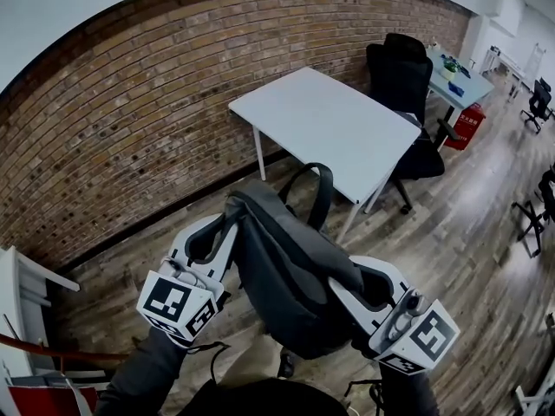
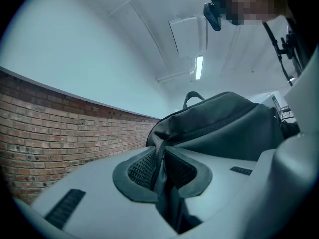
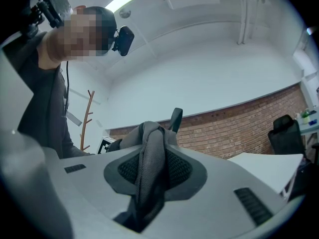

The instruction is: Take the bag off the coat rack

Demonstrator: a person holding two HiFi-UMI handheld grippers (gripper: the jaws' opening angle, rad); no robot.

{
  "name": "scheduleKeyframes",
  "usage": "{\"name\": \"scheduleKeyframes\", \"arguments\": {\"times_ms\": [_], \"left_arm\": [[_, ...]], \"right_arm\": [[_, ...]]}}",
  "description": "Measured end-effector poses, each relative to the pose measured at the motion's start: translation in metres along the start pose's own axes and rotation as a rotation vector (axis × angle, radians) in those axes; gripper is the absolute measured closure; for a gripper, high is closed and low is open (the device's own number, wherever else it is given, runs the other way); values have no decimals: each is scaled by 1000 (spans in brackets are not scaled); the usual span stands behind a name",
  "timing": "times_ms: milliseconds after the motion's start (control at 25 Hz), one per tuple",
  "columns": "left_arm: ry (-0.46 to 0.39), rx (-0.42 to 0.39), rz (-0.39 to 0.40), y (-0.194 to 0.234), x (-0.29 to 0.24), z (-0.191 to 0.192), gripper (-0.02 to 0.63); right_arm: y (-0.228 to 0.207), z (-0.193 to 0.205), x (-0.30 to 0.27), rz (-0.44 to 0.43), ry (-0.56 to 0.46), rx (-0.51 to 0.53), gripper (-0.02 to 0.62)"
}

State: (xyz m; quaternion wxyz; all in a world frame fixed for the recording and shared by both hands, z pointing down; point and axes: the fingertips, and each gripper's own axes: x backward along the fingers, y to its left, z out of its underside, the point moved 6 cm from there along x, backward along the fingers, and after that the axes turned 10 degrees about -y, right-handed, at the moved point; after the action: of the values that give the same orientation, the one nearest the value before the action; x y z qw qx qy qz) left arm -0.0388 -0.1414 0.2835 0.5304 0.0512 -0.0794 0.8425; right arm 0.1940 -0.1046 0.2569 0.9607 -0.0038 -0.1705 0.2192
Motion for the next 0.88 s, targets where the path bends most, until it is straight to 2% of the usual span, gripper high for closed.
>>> {"name": "scheduleKeyframes", "arguments": {"times_ms": [320,880], "left_arm": [[1,2,-15,40,-70,20,540],[17,-5,-95,143,-170,42,540]], "right_arm": [[-74,11,-40,-11,2,-5,505],[-194,38,-145,-85,-8,-68,506]]}}
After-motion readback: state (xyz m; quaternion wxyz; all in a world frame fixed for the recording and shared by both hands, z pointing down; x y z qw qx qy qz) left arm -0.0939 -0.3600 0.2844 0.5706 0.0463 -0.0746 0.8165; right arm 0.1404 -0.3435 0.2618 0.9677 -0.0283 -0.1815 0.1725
